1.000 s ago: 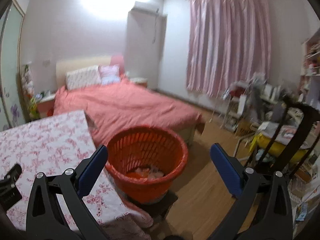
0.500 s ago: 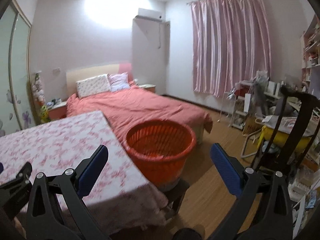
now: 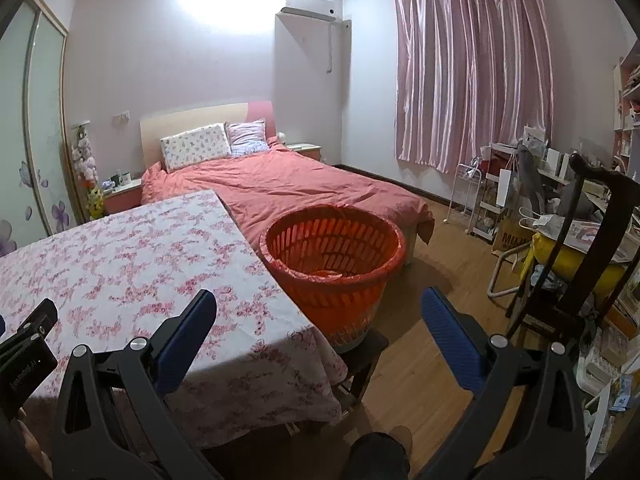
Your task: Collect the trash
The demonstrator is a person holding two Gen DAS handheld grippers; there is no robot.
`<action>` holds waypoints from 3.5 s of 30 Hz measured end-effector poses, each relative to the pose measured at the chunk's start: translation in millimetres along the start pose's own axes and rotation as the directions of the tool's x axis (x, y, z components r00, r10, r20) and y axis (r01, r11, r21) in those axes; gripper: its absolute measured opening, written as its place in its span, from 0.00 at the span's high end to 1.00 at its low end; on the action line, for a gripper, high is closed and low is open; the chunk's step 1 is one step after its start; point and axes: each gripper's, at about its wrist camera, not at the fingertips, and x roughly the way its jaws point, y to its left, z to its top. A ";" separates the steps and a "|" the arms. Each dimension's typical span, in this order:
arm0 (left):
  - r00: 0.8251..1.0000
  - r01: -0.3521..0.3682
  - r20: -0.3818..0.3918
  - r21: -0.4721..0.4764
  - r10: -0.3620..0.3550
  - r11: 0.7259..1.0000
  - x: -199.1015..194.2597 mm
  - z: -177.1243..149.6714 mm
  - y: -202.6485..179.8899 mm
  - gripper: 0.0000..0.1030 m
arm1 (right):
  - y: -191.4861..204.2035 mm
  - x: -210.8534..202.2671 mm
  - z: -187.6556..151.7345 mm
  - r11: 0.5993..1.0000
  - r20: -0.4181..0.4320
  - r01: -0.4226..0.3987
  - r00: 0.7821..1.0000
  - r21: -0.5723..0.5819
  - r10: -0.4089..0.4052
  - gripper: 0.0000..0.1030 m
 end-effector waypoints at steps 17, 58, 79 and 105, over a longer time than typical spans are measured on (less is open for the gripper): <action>0.999 0.028 -0.035 -0.019 -0.029 0.999 1.4 -6.2 2.3 0.04 | -4.0 6.2 -7.2 0.998 -0.088 -0.044 0.995 0.036 0.047 0.02; 1.000 -0.024 0.014 0.062 0.024 0.998 -12.2 3.0 -27.7 0.04 | -9.4 4.0 -0.3 0.998 -0.069 -0.025 0.997 0.053 0.028 0.02; 0.999 -0.036 0.018 0.052 0.035 0.998 -12.7 5.3 -22.4 0.04 | -9.1 0.3 2.3 0.998 -0.061 -0.025 0.998 0.053 0.028 0.02; 0.999 -0.036 0.015 0.050 0.035 0.998 -12.2 4.9 -21.9 0.04 | -9.6 0.3 2.7 0.998 -0.061 -0.025 0.998 0.053 0.028 0.02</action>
